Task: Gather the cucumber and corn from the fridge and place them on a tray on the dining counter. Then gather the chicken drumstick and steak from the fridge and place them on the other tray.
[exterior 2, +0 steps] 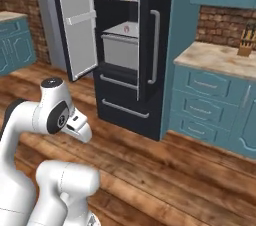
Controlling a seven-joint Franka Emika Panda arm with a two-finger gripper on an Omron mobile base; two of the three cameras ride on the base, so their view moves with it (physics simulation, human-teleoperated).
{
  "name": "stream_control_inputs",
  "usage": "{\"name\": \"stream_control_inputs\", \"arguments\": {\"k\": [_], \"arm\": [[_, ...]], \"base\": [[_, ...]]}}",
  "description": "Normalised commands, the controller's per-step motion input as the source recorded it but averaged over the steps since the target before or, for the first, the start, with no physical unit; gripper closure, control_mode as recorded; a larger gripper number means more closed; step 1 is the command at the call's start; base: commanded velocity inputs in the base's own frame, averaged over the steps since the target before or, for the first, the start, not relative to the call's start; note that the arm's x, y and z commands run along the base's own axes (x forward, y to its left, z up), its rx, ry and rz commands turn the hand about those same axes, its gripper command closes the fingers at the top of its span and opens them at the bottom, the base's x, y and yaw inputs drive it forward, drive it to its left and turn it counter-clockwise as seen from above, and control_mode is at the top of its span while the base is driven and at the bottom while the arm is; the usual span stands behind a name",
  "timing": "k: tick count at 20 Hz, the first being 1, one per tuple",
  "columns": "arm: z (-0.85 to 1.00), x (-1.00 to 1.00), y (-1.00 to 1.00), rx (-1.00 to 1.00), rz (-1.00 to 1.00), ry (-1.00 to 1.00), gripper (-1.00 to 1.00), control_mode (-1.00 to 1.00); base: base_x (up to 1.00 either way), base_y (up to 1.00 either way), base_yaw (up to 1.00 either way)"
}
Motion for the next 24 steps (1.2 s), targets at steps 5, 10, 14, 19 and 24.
{"name": "stream_control_inputs", "arguments": {"k": [5,10,14,19,24], "arm": [[0.00,0.00,0.00,0.00,0.00,0.00,-1.00,1.00],[0.00,0.00,0.00,0.00,0.00,0.00,-1.00,1.00],[0.00,0.00,0.00,0.00,0.00,0.00,-1.00,1.00],[0.00,0.00,0.00,0.00,0.00,0.00,-1.00,1.00],[0.00,0.00,0.00,0.00,0.00,0.00,-1.00,1.00]], "base": [[1.00,0.20,0.21],[0.98,0.60,0.08],[1.00,0.21,0.01],[1.00,-0.16,-0.03],[1.00,0.15,-0.10]]}}
